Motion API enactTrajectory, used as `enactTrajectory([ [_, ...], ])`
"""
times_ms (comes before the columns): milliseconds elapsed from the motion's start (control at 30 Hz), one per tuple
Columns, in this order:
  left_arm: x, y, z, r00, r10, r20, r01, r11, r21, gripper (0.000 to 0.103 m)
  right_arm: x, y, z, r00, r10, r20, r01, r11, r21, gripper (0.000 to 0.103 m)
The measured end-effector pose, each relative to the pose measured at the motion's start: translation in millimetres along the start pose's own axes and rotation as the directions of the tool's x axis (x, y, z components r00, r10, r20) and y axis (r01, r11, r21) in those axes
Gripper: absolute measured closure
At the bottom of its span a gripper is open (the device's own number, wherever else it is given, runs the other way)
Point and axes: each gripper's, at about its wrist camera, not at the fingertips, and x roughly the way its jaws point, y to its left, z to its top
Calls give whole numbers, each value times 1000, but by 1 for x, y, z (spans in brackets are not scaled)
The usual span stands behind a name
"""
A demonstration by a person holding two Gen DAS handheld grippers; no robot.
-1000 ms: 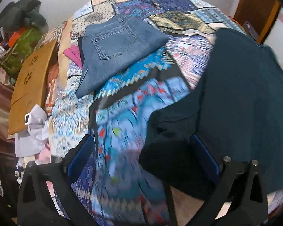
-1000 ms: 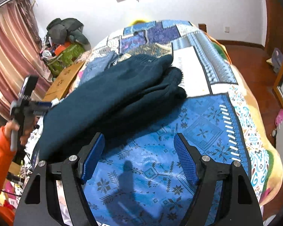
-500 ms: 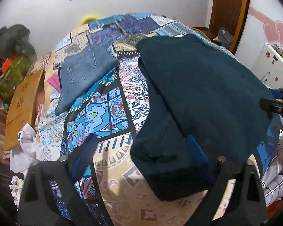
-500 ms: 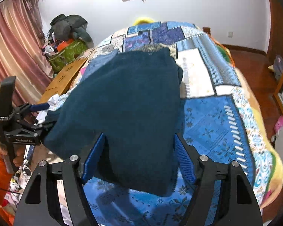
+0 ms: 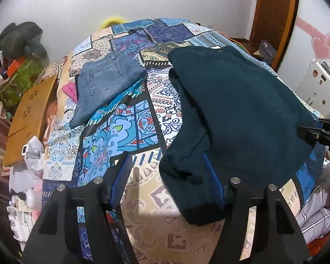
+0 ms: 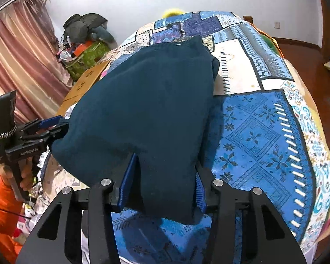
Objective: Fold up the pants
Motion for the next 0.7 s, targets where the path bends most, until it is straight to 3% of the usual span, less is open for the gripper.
enactTrajectory([
  [367,5,2,71,998,-31,56,29,999,32,37,-8,-18,49,995,-59,77,61,998,-13,59],
  [567,40,-8,119,997,-63,40,61,997,50,23,10,-34,85,992,-82,101,86,996,-37,59],
  [700,72,-10,148,996,-85,3,85,995,44,22,30,-44,106,993,-78,89,82,996,-42,59],
])
